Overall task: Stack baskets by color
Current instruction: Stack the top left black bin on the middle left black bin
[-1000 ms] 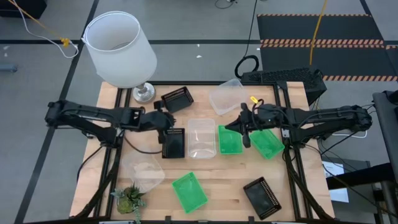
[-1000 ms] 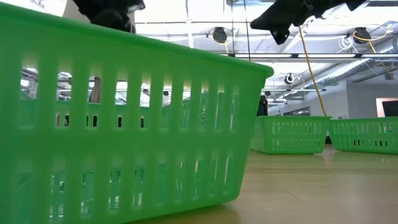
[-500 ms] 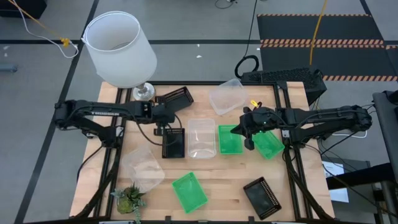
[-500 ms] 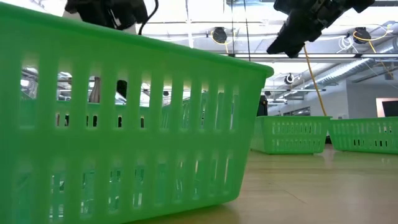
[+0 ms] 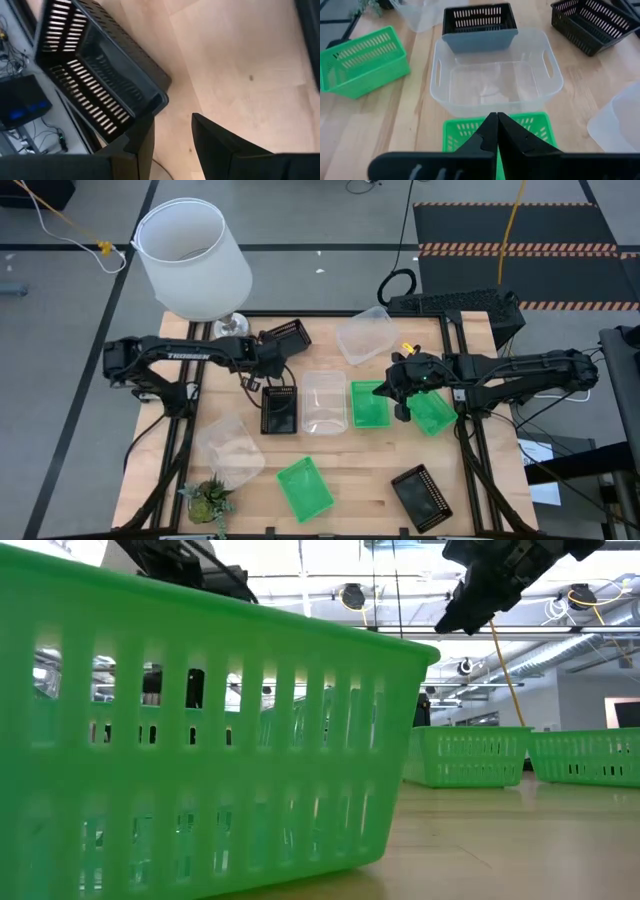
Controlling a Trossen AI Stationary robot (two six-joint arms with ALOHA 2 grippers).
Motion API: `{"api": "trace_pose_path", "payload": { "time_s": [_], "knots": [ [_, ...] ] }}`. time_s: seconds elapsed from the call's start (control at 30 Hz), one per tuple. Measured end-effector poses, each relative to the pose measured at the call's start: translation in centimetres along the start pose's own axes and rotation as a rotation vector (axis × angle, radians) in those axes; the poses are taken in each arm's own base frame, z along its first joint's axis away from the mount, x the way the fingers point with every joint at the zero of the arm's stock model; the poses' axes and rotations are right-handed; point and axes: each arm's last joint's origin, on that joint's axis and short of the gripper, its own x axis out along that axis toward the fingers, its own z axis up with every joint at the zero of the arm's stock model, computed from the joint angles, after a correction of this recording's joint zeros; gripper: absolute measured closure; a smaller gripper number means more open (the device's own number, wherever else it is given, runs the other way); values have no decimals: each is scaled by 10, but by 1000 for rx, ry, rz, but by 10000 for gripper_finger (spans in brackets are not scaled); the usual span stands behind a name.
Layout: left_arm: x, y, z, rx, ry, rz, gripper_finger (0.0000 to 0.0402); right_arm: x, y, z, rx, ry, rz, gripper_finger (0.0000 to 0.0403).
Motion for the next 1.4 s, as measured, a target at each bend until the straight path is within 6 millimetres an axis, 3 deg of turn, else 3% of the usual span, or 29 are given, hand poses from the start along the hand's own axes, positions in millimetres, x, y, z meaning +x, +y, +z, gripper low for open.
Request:
{"api": "trace_pose_path", "payload": {
  "time_s": [0.4, 0.63, 1.4],
  "knots": [
    [12, 5, 6, 109, -18, 14, 267, 0, 0, -1, 0, 7, -2, 403],
    [16, 14, -1, 137, 11, 46, 252, 0, 0, 0, 0, 1, -2, 403],
    [45, 29, -11, 207, 9, -13, 293, 0, 0, -1, -30, 7, -3, 403]
  ]
}}
